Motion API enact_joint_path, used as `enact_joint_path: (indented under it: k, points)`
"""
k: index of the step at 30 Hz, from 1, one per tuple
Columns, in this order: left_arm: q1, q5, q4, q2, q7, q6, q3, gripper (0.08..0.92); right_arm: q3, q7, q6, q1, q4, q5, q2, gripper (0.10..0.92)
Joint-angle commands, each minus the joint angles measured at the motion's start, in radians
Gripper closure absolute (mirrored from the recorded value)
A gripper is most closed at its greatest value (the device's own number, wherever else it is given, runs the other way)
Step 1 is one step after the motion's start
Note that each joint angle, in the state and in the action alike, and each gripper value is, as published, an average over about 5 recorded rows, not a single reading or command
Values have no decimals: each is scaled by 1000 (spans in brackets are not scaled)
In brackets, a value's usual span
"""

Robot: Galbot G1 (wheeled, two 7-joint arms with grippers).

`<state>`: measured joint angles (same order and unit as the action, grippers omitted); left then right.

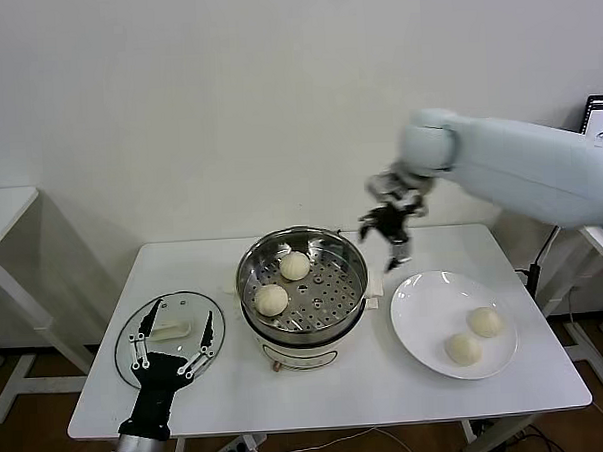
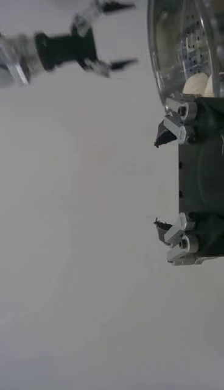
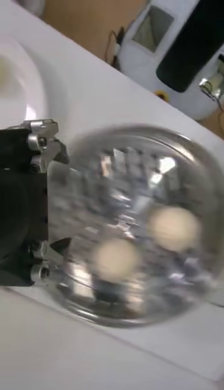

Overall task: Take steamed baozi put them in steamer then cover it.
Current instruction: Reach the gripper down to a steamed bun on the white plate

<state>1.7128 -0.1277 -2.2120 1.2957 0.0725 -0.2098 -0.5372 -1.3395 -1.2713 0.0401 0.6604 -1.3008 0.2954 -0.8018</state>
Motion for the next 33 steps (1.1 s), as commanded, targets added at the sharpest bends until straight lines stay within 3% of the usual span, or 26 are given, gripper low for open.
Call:
enact_joint_path:
  k: [1,13,33]
  points:
    - [8,-7,0,1,0,0,-1,177,17,-24,-94,-199,-18,-147,335,203]
    - [20,-12,5,6,2,0,2,177,115,77,-77,-449,26,-242,302,203]
    - [19,-11,7,4,3,0,-24,177,198,196,-42,-535,107,-229,184,203]
